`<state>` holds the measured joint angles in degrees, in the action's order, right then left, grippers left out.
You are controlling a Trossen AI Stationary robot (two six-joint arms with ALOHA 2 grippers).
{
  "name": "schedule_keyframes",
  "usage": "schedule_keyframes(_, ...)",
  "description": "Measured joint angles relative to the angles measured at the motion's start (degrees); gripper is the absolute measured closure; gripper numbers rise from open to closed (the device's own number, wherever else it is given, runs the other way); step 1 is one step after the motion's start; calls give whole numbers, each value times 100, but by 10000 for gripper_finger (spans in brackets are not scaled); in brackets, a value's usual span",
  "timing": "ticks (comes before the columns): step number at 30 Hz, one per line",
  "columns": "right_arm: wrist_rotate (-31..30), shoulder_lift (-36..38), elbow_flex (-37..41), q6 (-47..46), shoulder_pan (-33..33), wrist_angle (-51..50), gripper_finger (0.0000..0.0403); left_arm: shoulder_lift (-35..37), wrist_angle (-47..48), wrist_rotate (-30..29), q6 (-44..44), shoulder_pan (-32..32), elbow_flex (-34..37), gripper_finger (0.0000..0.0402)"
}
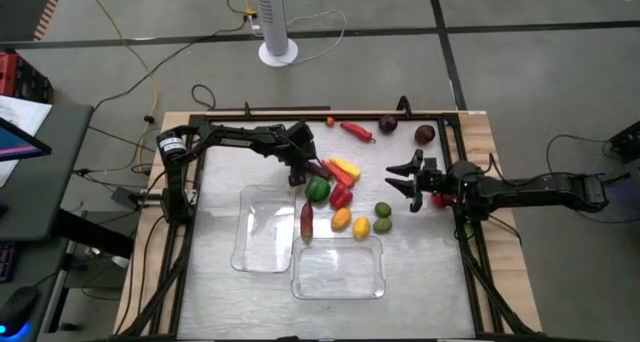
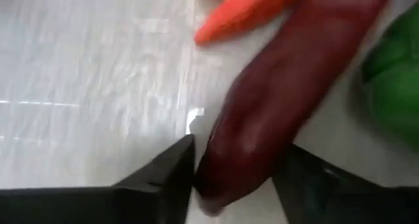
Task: Sort produce into baskets
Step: Put the top dark red bell pepper into the right transparent bin
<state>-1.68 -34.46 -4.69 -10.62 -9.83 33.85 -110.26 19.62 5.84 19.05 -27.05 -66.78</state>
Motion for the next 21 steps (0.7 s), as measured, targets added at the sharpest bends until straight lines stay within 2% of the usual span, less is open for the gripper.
schedule_keyframes(4,-2,0,0,25,-2,8,214,19,96,17,101,0,2,311)
schedule_keyframes(8,-3,1,0,42,-6,72,214,168,396,130,234,-24,-90,350)
schedule_keyframes(11,-2,2,0,60,-6,120,214,324,881,129,284,-38,-399,351)
schedule_keyframes(16,-3,0,0,60,-6,111,214,720,1781,276,286,-37,-939,328)
schedule_keyframes(21,-5,0,0,58,-6,128,214,1178,2396,1702,70,187,-1093,328)
